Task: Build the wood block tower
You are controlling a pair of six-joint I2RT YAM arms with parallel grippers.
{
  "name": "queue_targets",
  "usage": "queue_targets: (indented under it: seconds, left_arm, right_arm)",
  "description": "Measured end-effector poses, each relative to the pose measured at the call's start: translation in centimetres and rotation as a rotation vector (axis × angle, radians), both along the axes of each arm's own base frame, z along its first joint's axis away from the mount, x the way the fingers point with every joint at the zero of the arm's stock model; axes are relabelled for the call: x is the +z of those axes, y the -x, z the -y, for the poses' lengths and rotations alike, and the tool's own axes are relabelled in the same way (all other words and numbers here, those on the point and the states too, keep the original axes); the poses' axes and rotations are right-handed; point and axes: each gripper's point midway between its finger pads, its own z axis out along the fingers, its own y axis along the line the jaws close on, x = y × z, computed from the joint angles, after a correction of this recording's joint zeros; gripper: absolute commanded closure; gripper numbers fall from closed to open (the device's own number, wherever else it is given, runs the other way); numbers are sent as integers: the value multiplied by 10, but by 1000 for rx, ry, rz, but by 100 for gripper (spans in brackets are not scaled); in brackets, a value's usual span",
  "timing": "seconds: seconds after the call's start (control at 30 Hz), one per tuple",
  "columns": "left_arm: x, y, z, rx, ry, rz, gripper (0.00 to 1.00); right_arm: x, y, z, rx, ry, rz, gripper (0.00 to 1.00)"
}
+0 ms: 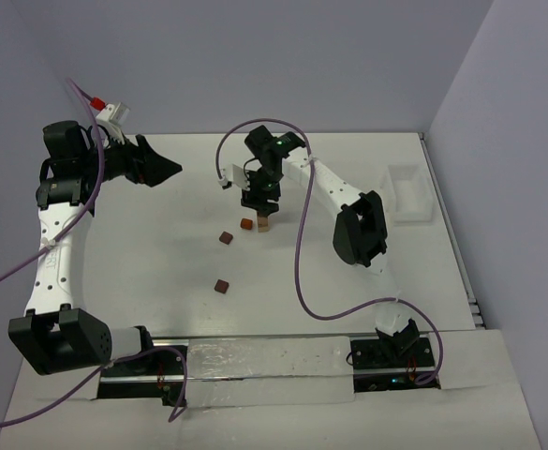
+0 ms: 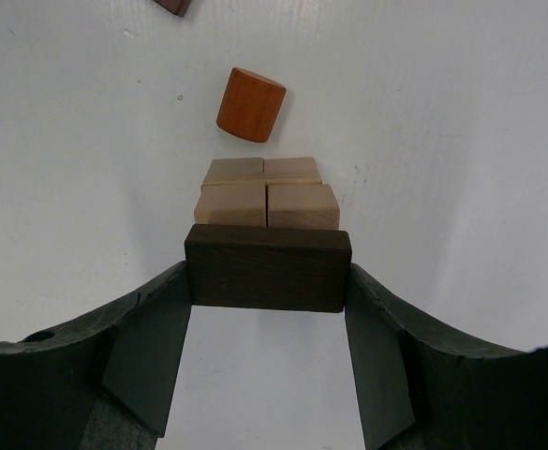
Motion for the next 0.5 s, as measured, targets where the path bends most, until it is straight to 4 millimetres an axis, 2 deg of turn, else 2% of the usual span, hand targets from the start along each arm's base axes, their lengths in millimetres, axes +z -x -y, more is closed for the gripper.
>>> queue_targets:
  seconds: [0.5]
  left_arm:
    - [0,-1,0,1,1,1,1]
  right_arm:
    - [0,1,-2,34,2,12,50]
